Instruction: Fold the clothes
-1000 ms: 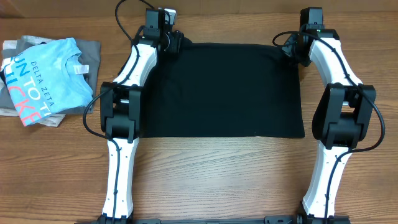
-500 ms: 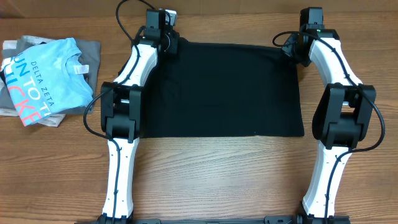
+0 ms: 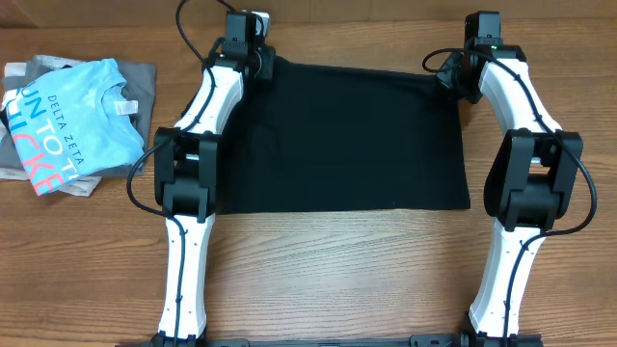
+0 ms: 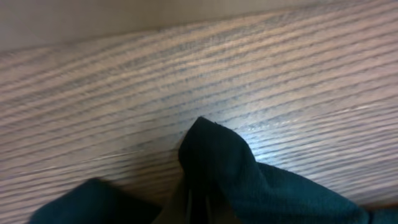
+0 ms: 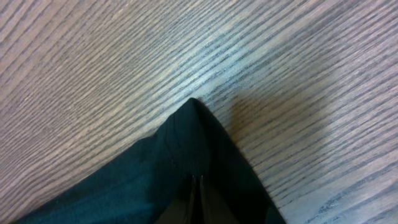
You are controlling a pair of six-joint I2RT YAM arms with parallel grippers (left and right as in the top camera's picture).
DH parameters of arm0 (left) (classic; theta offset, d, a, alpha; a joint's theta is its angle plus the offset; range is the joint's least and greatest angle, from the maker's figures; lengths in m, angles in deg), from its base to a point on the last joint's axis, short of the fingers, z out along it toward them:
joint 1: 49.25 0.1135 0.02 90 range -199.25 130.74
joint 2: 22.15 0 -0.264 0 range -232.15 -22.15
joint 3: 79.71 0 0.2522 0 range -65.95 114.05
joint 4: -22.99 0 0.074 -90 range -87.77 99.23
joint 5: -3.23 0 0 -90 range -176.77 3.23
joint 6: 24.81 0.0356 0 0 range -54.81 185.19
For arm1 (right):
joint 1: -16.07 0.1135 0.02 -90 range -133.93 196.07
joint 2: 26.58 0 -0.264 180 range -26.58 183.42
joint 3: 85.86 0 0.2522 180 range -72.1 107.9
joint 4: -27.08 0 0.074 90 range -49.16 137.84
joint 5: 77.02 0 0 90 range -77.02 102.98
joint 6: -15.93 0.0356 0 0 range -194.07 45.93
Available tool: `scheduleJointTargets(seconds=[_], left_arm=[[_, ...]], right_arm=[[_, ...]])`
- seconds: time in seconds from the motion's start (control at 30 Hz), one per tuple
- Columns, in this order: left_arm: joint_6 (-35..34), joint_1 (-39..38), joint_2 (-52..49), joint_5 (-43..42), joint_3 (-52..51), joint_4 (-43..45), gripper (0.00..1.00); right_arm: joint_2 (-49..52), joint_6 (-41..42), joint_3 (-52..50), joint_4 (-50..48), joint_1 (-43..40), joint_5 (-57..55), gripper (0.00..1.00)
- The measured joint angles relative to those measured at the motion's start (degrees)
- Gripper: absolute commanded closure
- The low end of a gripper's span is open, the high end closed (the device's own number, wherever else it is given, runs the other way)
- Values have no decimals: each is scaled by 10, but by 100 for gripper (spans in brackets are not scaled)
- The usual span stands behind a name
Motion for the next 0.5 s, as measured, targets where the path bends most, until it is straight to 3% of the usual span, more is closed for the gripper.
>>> scheduleJointTargets(seconds=[0.2,0.3,0.37,0.43,0.5], left_arm=[[0,0,35,2,0,-37,96],[0,0,52,2,0,-57,85],[-2,0,62,2,0,-74,84],[-2,0,72,4,0,-97,95],[-3,0,80,4,0,-123,96]], right_arm=[[0,2,0,7,0,1,96],[0,8,0,11,0,2,96],[0,11,0,16,0,2,96],[0,13,0,25,0,1,96],[0,15,0,35,0,2,96]])
